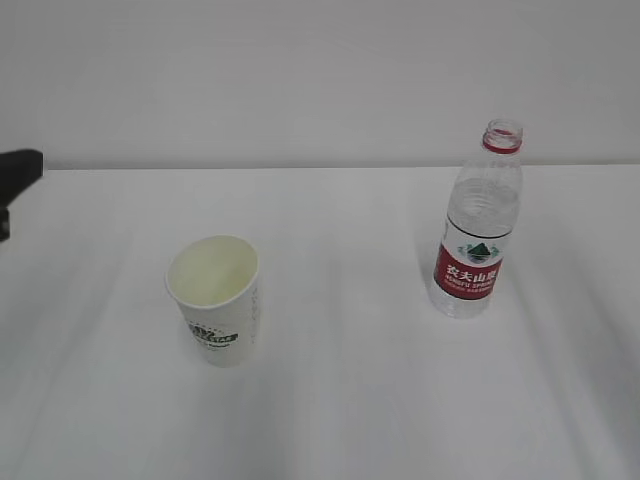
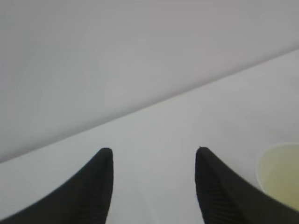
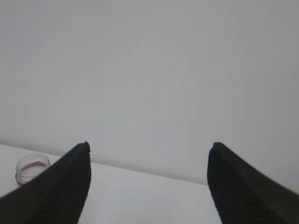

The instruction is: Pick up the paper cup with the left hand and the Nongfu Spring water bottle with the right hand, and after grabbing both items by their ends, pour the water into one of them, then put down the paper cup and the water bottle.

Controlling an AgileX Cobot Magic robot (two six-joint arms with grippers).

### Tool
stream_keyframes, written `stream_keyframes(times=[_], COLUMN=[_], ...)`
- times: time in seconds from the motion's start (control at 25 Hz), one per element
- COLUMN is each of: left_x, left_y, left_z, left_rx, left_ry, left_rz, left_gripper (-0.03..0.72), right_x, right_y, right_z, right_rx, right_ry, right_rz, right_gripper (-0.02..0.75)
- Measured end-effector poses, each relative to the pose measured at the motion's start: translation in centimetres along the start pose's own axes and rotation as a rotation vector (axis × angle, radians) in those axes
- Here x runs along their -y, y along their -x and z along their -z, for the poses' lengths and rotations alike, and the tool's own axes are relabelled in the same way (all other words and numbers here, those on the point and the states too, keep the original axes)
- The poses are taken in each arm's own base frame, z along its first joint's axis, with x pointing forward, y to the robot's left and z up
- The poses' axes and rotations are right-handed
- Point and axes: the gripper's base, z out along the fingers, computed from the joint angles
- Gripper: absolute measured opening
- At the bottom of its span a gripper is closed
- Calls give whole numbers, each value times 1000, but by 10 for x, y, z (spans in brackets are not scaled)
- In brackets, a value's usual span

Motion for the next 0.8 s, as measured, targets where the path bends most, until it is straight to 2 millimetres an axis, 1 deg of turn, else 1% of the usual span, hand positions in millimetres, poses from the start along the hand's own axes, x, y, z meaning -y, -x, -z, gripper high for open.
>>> stream_keyframes(times=[0.08,0.16,0.28,0.48,0.64,0.8], left_x=[6,10,15,17,17,17], left_y=[-15,-33,-49,-52,-51,-51], left_z=[0,6,13,18,18,18], left_rx=[-24,-29,4,69,80,82], left_ry=[-24,-37,-41,-46,-47,-47], left_rz=[2,28,90,132,133,133], left_gripper=[412,412,412,410,409,404], right_x=[-2,-4,-6,-6,-6,-6], right_y=[-8,-17,-29,-32,-32,-32], right_z=[1,3,6,6,6,6], right_rx=[-25,-53,-99,-126,-128,-129], right_ry=[5,9,15,13,9,7], right_rz=[-17,-28,-33,-68,-129,-153], right_gripper=[588,588,588,587,587,587])
